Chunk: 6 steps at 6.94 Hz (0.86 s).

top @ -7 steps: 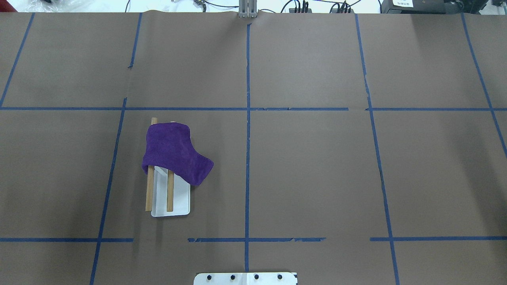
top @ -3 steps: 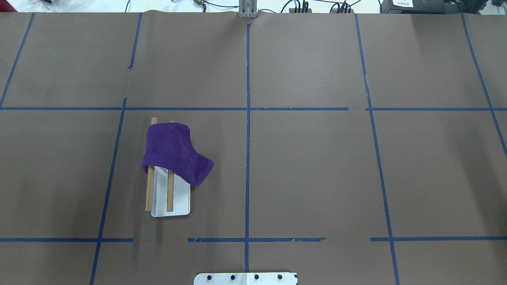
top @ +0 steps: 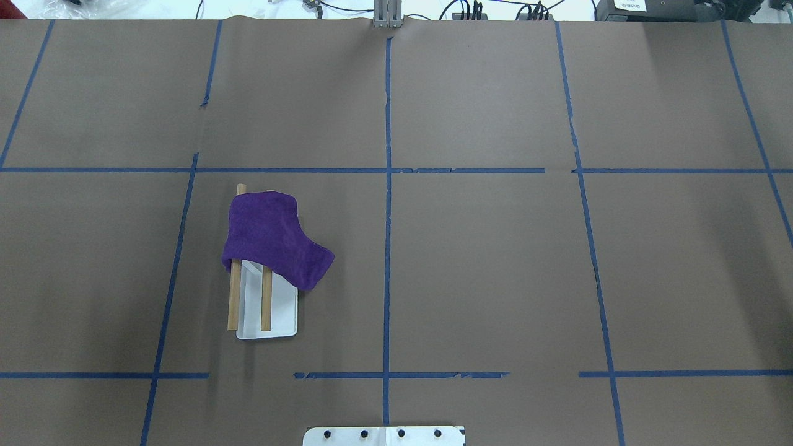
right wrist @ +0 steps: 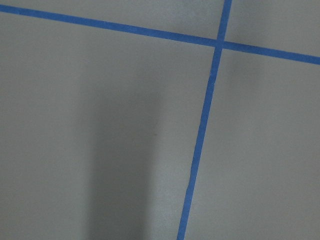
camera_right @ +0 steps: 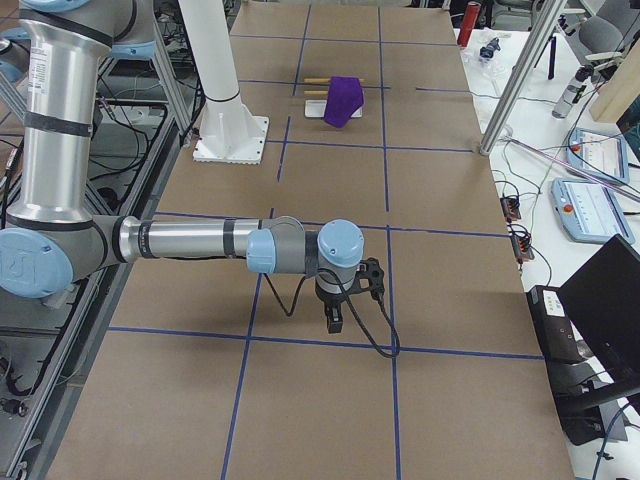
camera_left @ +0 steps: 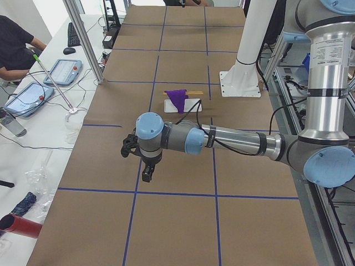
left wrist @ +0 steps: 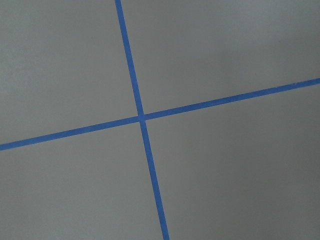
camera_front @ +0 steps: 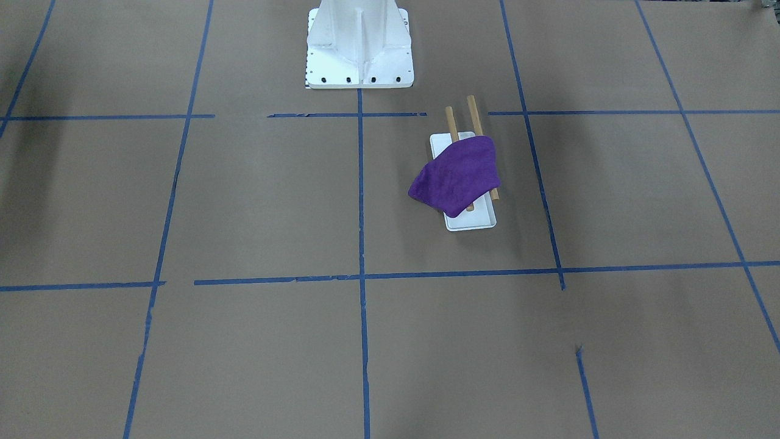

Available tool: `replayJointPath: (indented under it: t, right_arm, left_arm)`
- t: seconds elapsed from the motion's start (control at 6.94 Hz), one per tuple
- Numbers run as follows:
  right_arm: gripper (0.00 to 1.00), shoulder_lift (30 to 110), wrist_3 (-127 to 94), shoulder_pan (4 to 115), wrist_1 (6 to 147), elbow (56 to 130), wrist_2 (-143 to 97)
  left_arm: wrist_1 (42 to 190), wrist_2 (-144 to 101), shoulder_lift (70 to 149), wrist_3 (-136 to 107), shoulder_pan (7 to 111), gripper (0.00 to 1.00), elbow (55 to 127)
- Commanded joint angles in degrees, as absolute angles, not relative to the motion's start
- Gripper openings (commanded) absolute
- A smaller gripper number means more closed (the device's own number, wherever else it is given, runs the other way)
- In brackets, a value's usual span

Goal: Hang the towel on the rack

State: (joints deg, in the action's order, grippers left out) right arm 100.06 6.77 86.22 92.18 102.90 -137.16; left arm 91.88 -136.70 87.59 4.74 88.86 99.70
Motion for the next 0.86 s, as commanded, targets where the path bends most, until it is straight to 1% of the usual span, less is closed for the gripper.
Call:
replayJointPath:
  t: [0.0,0.72]
  right_arm:
    - [1.0,100.89,6.77,86.22,92.11,103.27,-137.37]
    - [1.0,101.43,6.85,86.22,91.76,103.18,-137.81]
  left_arm:
    - [91.85,-136.67,87.19,4.75,88.94,1.0,99.23]
    - [91.76,-136.76,87.71,4.75,88.95,1.0,99.75]
